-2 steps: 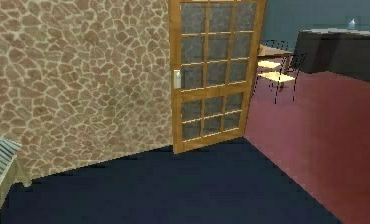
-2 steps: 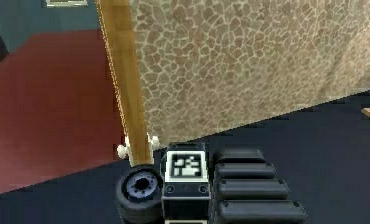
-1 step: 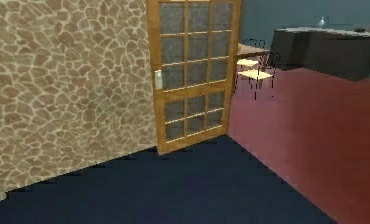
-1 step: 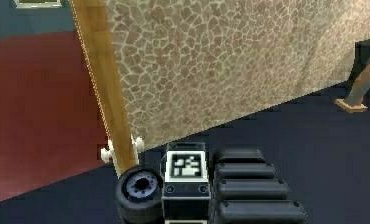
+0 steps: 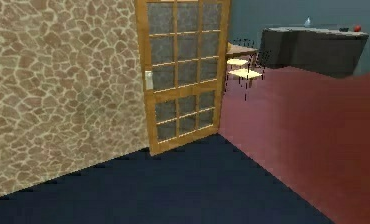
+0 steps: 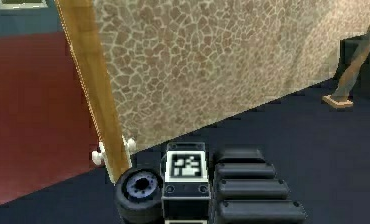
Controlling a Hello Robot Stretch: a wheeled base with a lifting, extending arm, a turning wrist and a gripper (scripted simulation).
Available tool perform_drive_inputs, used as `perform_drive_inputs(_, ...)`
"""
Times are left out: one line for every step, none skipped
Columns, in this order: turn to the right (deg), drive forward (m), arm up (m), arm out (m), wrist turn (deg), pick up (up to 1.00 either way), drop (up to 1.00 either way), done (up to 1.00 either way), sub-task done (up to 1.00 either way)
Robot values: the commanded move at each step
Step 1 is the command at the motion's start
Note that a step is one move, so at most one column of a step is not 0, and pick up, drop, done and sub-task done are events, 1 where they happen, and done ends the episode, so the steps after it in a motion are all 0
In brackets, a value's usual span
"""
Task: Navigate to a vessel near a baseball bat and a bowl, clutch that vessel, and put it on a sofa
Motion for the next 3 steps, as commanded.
perform_drive_inputs(-45.0, 0.00, 0.00, 0.00, 0.0, 0.00, 0.00, 0.00, 0.00)
perform_drive_inputs(-45.0, 0.00, 0.00, 0.00, 0.0, 0.00, 0.00, 0.00, 0.00)
perform_drive_inputs(-45.0, 0.00, 0.00, 0.00, 0.0, 0.00, 0.00, 0.00, 0.00)
